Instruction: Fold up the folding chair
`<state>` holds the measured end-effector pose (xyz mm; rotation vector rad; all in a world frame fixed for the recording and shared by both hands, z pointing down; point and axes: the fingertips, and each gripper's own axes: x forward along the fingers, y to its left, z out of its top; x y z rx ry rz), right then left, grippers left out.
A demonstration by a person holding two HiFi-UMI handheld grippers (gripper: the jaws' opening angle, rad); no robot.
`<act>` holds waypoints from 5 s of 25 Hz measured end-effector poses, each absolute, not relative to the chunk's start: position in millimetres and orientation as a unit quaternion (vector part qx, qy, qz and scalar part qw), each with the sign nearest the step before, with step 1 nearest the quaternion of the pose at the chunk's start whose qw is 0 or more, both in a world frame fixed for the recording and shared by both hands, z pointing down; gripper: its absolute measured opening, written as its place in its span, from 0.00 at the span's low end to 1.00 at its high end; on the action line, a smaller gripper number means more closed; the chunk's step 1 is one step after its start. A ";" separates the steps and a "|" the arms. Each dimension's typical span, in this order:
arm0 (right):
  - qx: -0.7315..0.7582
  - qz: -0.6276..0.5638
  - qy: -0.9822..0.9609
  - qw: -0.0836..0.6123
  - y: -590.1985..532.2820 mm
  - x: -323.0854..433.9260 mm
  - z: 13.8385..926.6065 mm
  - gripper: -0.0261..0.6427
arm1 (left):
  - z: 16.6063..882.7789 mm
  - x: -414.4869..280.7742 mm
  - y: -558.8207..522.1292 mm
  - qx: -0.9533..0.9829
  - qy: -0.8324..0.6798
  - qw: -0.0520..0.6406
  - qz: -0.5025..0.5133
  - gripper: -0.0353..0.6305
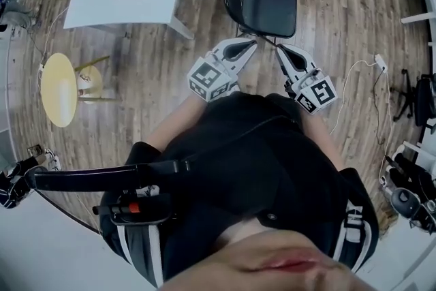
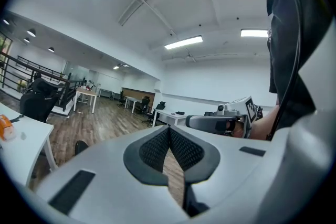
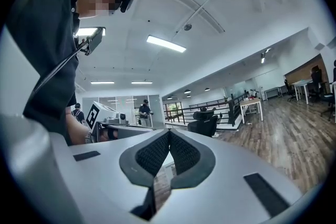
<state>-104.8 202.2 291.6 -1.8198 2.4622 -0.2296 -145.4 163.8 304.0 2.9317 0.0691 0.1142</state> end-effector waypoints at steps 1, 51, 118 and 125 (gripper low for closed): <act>-0.594 -0.076 0.800 0.035 200.1 -105.0 292.8 0.05 | 305.6 -145.6 159.8 0.994 0.023 0.104 0.040 0.06; -0.551 -0.130 0.823 0.047 58.1 116.0 345.0 0.05 | 345.5 77.4 40.8 0.988 -0.012 0.116 0.103 0.06; -0.478 -0.621 0.613 0.101 84.8 361.0 1036.8 0.49 | 703.2 13.5 -213.6 0.785 -0.209 0.277 0.513 0.34; -0.444 -0.641 0.616 0.115 77.2 344.4 1059.6 0.49 | 713.0 12.3 -214.4 0.775 -0.201 0.295 0.522 0.34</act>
